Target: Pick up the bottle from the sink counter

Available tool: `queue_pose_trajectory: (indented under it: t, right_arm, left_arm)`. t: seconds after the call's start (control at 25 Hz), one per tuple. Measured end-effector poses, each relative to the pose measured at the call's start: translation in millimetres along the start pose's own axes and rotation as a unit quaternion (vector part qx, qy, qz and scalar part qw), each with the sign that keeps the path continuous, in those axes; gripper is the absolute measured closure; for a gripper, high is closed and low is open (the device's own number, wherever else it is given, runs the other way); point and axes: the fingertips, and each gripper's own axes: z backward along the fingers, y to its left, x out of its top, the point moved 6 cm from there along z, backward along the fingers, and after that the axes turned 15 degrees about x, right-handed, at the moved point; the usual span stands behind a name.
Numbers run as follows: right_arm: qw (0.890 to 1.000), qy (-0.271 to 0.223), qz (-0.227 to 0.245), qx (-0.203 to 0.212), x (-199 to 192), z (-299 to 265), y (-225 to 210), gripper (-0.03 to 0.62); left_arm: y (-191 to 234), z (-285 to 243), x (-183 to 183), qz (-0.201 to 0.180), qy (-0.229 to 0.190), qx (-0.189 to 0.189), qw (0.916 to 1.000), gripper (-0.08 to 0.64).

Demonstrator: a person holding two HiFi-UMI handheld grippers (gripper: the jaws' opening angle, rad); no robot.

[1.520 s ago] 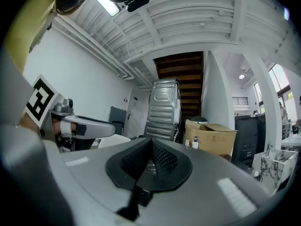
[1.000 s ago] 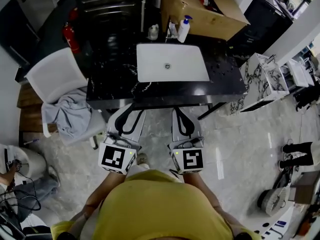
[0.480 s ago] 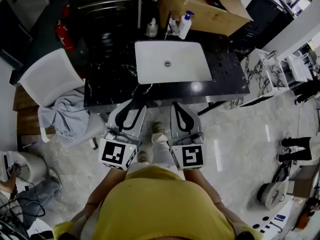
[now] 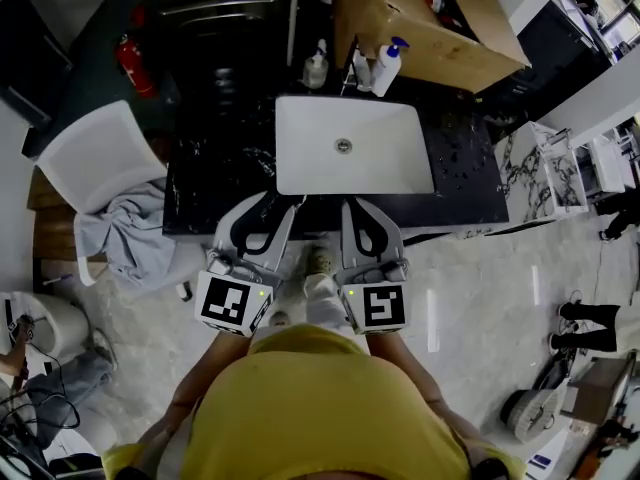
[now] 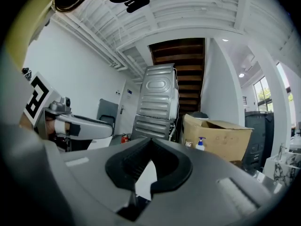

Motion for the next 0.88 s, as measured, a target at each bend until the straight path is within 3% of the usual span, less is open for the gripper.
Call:
queue_pose_trajectory:
  t: [0.52,0.88]
  right_arm:
    - [0.997,0.006,0.015,0.071,-23,-70,-134,0.592]
    - [0.995,0.006,0.001,0.104,-42,-92,-189,0.592]
  left_arm:
    - [-8,-129,-1,0.000,0.001,0.051,0.9987,0.433]
    - [-17,-193,-7,-0.003,-0.012,0.072,0.9973,0.433]
